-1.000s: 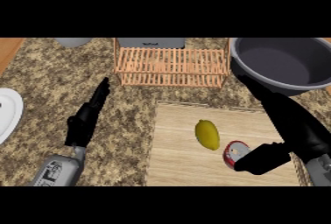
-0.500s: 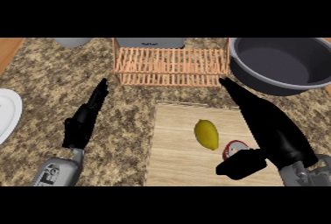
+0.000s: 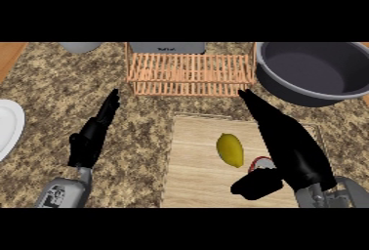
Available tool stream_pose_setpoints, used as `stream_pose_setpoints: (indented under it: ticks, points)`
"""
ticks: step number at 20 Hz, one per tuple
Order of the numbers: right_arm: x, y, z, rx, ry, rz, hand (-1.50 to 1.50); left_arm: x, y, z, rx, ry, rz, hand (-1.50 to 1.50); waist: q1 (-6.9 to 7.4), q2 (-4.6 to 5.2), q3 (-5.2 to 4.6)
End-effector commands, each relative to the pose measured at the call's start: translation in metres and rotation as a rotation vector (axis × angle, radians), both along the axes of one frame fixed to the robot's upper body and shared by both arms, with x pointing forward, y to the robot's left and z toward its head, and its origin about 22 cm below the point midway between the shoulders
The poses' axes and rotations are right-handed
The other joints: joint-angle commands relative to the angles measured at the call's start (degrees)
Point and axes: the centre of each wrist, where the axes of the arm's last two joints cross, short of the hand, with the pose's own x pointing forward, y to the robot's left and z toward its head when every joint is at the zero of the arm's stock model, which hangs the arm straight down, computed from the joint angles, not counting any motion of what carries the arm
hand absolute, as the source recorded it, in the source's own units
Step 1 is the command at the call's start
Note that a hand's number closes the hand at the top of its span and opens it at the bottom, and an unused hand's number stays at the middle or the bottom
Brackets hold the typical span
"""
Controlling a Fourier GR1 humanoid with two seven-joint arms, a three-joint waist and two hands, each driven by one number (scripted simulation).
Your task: Pick the lemon from the tray and place it in the tiered shelf
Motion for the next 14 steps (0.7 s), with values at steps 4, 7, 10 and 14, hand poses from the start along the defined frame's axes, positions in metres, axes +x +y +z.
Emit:
stream_pose_setpoints:
  ticks: [4, 7, 10, 14]
  points:
    - [-0.006, 0.028, -0.009, -0.048, 0.075, -0.080, -1.50, 0.004, -0.003, 0.005, 0.001, -0.010, 0.006, 0.00, -0.06, -0.01, 0.00]
    - [0.003, 0.016, -0.011, -0.055, 0.082, -0.079, -1.50, 0.005, 0.004, 0.000, 0.004, 0.010, -0.011, 0.00, -0.12, 0.06, 0.01]
    - [0.019, 0.016, -0.020, -0.077, 0.091, -0.092, -1.50, 0.009, -0.010, -0.003, 0.001, -0.004, 0.002, 0.00, -0.06, 0.11, 0.01]
    - [0.018, 0.041, -0.035, -0.099, 0.101, -0.087, -1.50, 0.010, 0.006, 0.024, -0.001, -0.005, -0.011, 0.00, 0.33, 0.04, 0.02]
